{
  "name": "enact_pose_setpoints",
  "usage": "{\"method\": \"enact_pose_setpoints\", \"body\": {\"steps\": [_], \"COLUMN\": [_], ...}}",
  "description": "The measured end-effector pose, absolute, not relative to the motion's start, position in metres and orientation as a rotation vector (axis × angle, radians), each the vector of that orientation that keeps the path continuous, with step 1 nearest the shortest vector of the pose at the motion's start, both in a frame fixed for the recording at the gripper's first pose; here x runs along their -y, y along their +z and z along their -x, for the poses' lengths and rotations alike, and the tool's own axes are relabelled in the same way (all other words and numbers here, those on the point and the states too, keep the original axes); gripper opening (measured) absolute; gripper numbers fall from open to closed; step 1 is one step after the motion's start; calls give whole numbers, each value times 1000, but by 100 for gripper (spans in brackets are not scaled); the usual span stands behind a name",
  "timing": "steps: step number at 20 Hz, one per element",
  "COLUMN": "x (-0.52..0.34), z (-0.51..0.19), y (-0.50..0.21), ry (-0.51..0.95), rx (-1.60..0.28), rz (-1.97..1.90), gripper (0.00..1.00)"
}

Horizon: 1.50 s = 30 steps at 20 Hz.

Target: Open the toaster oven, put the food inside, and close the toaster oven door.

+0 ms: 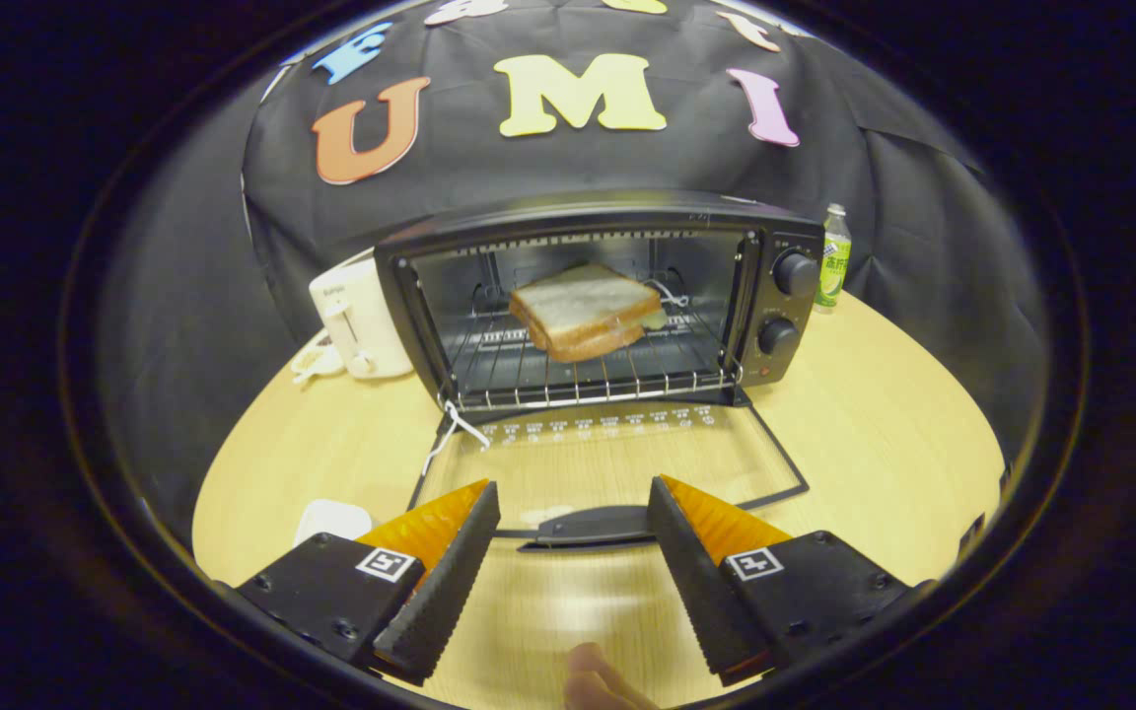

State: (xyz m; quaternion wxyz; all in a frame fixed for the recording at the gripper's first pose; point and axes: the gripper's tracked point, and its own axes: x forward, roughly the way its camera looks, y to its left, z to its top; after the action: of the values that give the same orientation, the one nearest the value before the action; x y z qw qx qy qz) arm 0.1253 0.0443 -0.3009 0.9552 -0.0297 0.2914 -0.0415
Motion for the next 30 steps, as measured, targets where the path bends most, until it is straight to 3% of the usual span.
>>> {"method": "enact_pose_setpoints", "body": {"steps": [12, 30], "x": [-36, -35], "z": [-105, -102], "y": [-356, -332], "ry": [-82, -122], "rx": [-700, -622], "rz": [106, 148], "gripper": [100, 100]}}
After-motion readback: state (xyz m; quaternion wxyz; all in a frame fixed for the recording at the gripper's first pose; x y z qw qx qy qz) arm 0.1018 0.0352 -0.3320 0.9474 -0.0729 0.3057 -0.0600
